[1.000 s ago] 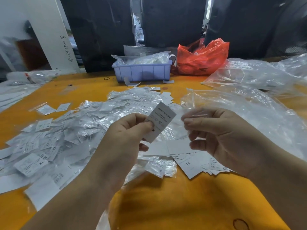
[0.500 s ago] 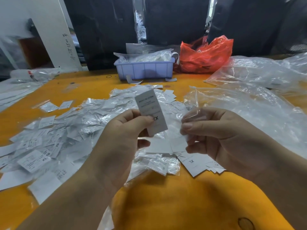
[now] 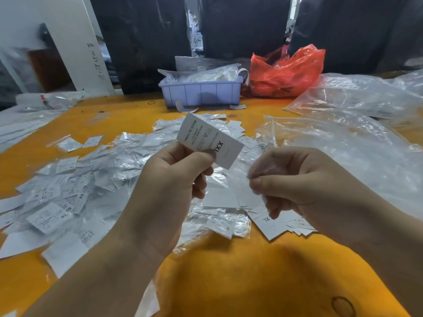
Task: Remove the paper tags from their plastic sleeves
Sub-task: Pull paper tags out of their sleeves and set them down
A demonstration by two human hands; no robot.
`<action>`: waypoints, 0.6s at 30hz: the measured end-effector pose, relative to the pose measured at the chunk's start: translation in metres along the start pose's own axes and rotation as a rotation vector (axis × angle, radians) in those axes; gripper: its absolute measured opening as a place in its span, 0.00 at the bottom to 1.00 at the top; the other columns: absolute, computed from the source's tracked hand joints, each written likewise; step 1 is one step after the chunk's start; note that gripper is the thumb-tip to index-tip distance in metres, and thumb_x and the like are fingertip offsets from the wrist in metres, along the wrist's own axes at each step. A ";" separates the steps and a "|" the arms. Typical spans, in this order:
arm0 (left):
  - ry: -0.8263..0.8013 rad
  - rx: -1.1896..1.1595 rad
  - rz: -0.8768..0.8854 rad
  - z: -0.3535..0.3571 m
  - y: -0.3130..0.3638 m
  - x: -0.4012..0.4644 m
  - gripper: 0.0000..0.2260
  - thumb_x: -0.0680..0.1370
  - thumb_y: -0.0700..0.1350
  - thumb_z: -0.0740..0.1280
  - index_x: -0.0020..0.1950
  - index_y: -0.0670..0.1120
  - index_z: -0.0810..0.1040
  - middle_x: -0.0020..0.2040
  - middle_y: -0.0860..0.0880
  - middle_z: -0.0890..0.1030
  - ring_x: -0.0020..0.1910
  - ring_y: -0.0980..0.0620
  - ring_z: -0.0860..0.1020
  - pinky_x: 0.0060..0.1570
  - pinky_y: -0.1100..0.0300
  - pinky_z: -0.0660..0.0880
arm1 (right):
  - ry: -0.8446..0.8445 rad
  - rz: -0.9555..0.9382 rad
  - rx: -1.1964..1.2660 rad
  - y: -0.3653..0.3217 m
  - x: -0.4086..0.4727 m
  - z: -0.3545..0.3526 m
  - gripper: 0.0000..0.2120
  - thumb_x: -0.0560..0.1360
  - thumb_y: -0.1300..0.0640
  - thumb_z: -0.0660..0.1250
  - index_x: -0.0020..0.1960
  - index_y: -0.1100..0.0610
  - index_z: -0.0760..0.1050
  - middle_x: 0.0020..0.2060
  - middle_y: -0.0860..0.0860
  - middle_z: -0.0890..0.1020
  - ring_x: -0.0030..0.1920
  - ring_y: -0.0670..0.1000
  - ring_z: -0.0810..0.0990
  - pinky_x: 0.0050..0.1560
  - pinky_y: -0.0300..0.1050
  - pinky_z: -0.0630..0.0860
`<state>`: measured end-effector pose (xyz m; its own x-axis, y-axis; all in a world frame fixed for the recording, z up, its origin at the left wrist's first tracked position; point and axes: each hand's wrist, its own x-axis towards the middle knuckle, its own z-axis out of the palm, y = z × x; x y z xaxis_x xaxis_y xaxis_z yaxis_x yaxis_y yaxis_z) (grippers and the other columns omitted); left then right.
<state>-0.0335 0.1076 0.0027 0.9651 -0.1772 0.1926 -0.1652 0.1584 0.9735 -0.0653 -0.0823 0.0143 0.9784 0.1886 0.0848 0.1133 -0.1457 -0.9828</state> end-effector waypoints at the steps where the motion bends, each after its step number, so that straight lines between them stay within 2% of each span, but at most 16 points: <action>1: 0.000 0.001 0.009 0.000 0.000 0.000 0.10 0.70 0.45 0.68 0.48 0.55 0.85 0.32 0.51 0.77 0.29 0.57 0.71 0.29 0.64 0.72 | -0.007 -0.008 -0.058 0.001 0.000 0.000 0.04 0.71 0.66 0.71 0.39 0.59 0.83 0.28 0.56 0.78 0.28 0.51 0.76 0.31 0.42 0.75; 4: -0.016 0.002 0.021 0.002 0.001 -0.001 0.10 0.69 0.45 0.69 0.48 0.54 0.85 0.32 0.52 0.76 0.29 0.57 0.69 0.29 0.64 0.71 | -0.041 0.009 -0.104 0.003 0.000 0.003 0.03 0.72 0.60 0.73 0.40 0.57 0.84 0.28 0.56 0.75 0.28 0.55 0.70 0.31 0.46 0.70; 6: -0.025 -0.004 0.024 0.003 0.001 -0.001 0.09 0.70 0.45 0.69 0.47 0.53 0.86 0.31 0.52 0.75 0.28 0.57 0.69 0.29 0.65 0.71 | -0.060 0.033 -0.101 0.003 0.000 0.004 0.06 0.69 0.54 0.74 0.39 0.57 0.84 0.28 0.58 0.70 0.30 0.57 0.65 0.33 0.52 0.65; 8: -0.029 -0.008 0.025 0.004 0.001 -0.001 0.09 0.70 0.45 0.69 0.46 0.54 0.86 0.30 0.53 0.74 0.28 0.57 0.69 0.29 0.64 0.70 | -0.091 0.030 -0.117 0.002 -0.001 0.004 0.10 0.66 0.50 0.71 0.38 0.56 0.84 0.28 0.58 0.68 0.31 0.58 0.63 0.34 0.55 0.64; 11: -0.038 -0.019 0.022 0.005 0.001 -0.001 0.07 0.70 0.46 0.69 0.45 0.54 0.86 0.30 0.53 0.74 0.28 0.57 0.70 0.29 0.64 0.71 | -0.154 0.003 -0.162 0.000 -0.003 0.005 0.12 0.65 0.46 0.71 0.36 0.55 0.83 0.28 0.64 0.65 0.30 0.64 0.63 0.31 0.60 0.63; 14: -0.076 -0.010 0.025 0.006 0.000 -0.003 0.07 0.71 0.47 0.69 0.45 0.52 0.86 0.31 0.52 0.76 0.29 0.56 0.71 0.30 0.64 0.72 | -0.210 0.000 -0.180 0.002 -0.003 0.006 0.15 0.63 0.44 0.71 0.36 0.56 0.82 0.29 0.66 0.65 0.30 0.64 0.63 0.32 0.56 0.62; 18: -0.103 0.010 0.026 0.007 -0.002 -0.004 0.04 0.70 0.46 0.69 0.41 0.51 0.85 0.31 0.50 0.77 0.28 0.55 0.71 0.30 0.65 0.71 | -0.257 0.033 -0.154 0.004 -0.001 0.006 0.11 0.66 0.50 0.72 0.35 0.58 0.81 0.28 0.62 0.66 0.31 0.57 0.63 0.31 0.52 0.59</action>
<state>-0.0388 0.1016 0.0010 0.9346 -0.2725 0.2288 -0.1920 0.1550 0.9691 -0.0672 -0.0775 0.0095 0.9082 0.4184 -0.0105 0.1261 -0.2974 -0.9464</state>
